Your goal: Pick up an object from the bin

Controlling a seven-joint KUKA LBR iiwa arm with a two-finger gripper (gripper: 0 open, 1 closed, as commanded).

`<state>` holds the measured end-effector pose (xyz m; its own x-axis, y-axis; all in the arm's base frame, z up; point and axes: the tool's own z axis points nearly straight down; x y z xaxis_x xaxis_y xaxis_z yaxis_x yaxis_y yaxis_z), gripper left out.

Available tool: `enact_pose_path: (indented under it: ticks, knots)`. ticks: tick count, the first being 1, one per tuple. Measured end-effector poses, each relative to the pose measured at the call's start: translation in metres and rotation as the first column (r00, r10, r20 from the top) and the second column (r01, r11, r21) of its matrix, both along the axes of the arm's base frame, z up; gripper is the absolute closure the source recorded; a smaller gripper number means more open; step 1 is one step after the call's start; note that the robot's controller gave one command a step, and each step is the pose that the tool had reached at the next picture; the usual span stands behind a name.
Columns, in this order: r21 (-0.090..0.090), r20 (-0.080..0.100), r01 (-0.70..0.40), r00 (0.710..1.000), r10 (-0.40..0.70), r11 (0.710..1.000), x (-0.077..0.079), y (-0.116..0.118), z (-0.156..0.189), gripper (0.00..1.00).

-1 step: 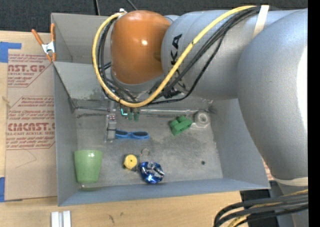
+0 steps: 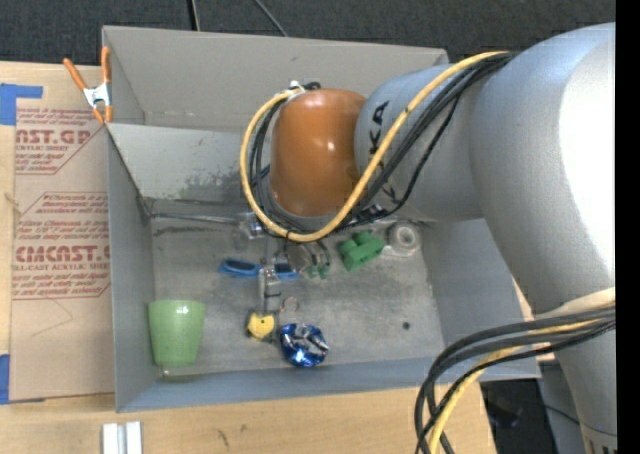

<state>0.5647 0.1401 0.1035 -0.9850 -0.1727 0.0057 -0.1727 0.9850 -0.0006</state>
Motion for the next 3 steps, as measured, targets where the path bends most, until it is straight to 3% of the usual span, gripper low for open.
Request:
enact_pose_path:
  ticks: [1, 2, 3]
  knots:
    - [0.003, 0.004, 0.018, 1.000, -0.018, 1.000, 0.000, -0.026, -0.035, 0.00]
    - [0.005, 0.012, 0.016, 1.000, -0.016, 1.000, 0.002, -0.025, -0.032, 1.00]
    - [0.003, 0.015, -0.208, 0.978, 0.208, 0.978, -0.022, 0.006, 0.106, 1.00]
